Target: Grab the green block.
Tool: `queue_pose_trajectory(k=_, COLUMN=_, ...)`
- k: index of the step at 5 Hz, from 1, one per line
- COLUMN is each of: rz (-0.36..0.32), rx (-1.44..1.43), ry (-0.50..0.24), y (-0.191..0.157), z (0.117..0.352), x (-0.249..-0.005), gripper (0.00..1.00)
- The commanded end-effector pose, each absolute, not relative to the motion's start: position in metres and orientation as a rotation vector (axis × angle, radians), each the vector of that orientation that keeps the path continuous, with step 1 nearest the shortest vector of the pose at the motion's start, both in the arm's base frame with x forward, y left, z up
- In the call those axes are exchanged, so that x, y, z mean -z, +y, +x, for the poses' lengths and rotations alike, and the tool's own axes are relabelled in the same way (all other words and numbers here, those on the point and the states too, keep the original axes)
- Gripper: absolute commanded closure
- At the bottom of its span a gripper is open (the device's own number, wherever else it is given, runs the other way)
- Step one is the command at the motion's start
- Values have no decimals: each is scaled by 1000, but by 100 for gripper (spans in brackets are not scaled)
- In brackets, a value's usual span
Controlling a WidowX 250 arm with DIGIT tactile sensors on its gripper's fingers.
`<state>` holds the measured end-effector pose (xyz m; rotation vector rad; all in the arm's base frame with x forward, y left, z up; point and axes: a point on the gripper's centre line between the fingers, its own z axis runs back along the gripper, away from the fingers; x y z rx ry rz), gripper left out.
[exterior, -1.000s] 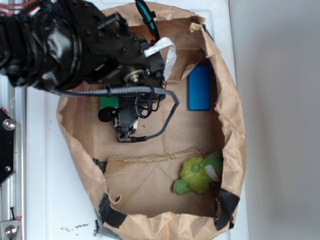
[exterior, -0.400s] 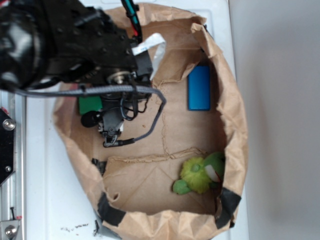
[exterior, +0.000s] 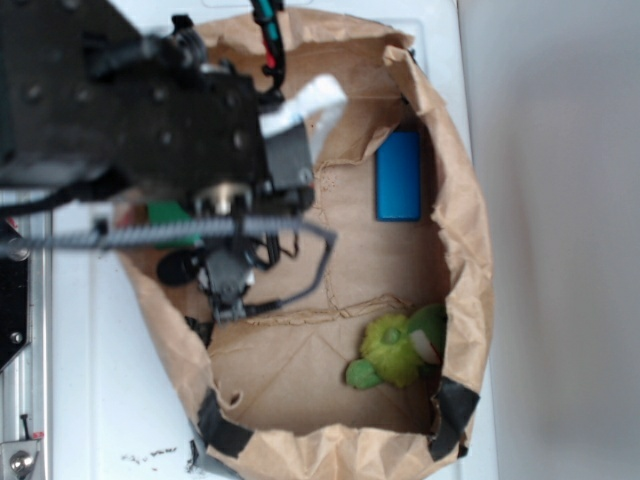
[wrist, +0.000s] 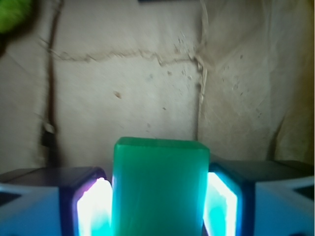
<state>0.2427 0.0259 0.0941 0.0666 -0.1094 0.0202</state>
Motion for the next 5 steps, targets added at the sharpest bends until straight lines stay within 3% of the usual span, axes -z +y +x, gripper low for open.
queue_pose_trajectory(k=1, rz=93, rx=-100, ry=-170, y=6, z=273, x=-160, gripper=100)
queue_pose_trajectory(k=3, rz=39, rx=-107, ry=-180, y=12, z=271, x=-192, gripper=100)
queue_pose_trajectory(k=5, rz=30, rx=-91, ry=-217, y=9, z=268, x=-197, gripper=100)
